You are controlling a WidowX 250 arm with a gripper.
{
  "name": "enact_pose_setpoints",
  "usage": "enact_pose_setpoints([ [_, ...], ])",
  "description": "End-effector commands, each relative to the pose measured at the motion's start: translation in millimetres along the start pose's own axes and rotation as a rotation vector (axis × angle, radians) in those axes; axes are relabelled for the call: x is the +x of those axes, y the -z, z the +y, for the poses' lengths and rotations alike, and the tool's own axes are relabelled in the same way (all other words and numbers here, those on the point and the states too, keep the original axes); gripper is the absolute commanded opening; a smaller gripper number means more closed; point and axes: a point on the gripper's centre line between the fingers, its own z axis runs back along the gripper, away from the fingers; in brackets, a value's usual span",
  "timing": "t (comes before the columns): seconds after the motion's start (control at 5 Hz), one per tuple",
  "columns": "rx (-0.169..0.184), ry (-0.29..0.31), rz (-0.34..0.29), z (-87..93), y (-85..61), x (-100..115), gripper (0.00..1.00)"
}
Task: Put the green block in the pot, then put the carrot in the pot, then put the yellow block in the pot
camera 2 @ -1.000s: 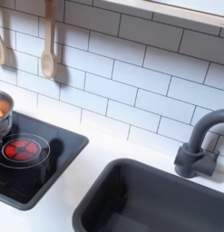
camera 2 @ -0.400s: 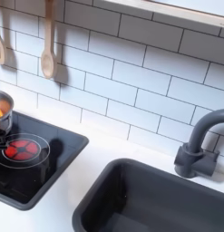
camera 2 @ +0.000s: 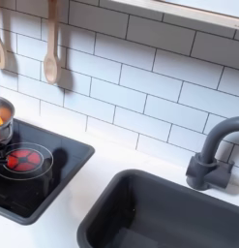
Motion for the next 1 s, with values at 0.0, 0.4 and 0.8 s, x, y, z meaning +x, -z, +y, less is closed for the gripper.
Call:
enact_pose_setpoints([
  [0.0, -0.005, -0.011, 0.005, 0.7, 1.4, 0.5, 0.0],
  [0.4, -0.001, 0.009, -0.034, -15.4, -15.7, 4.0, 0.0],
  [0.8, -0.032, 0.087, -0.069, -43.2, -36.4, -4.2, 1.0],
])
